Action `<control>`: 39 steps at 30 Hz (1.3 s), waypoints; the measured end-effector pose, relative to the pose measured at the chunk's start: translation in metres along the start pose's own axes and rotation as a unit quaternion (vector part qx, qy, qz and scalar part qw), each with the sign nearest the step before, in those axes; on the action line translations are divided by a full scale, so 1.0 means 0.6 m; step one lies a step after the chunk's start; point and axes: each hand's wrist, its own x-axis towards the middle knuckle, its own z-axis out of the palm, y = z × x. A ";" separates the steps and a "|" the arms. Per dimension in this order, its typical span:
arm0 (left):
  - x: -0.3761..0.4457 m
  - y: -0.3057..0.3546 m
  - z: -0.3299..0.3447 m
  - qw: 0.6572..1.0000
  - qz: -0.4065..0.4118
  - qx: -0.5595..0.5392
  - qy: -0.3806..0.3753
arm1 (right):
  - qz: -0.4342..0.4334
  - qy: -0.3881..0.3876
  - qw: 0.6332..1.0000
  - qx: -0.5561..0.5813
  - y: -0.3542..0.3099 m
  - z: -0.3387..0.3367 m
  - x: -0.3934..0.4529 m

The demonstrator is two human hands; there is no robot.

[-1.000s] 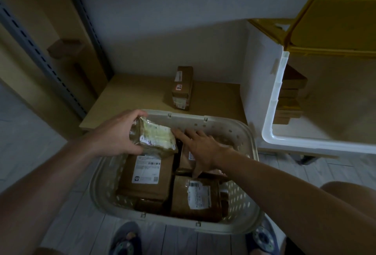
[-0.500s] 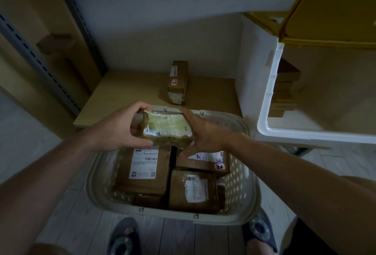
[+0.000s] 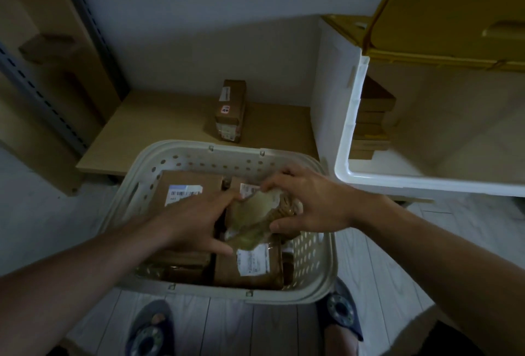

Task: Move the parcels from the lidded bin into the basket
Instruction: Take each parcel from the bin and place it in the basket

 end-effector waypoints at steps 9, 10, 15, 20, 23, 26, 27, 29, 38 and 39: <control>0.024 0.026 0.116 0.974 0.174 0.103 -0.099 | 0.006 -0.122 0.984 -0.127 0.000 0.007 -0.044; 0.032 0.028 0.122 0.970 0.195 0.114 -0.086 | 0.007 -0.124 0.983 -0.135 -0.001 0.008 -0.043; 0.068 0.031 0.138 0.957 0.222 0.164 -0.094 | 0.023 -0.129 0.982 -0.135 -0.001 0.012 -0.037; 0.092 0.052 0.158 0.944 0.201 0.227 -0.130 | 0.055 -0.128 0.981 -0.132 0.007 0.010 -0.032; 0.096 0.059 0.160 0.940 0.196 0.235 -0.152 | 0.073 -0.141 0.979 -0.131 0.011 0.010 -0.026; 0.094 0.056 0.147 0.945 0.201 0.209 -0.154 | 0.080 -0.149 0.978 -0.124 0.017 0.015 -0.016; 0.093 0.054 0.142 0.947 0.200 0.198 -0.156 | 0.083 -0.152 0.978 -0.119 0.018 0.016 -0.013; 0.090 0.050 0.132 0.951 0.193 0.183 -0.160 | 0.087 -0.160 0.977 -0.115 0.021 0.019 -0.009; 0.072 0.048 0.122 0.958 0.217 0.147 -0.121 | 0.066 -0.155 0.950 -0.264 0.010 0.111 0.006; 0.070 0.049 0.123 0.957 0.215 0.150 -0.125 | 0.058 -0.146 0.950 -0.271 0.009 0.128 0.007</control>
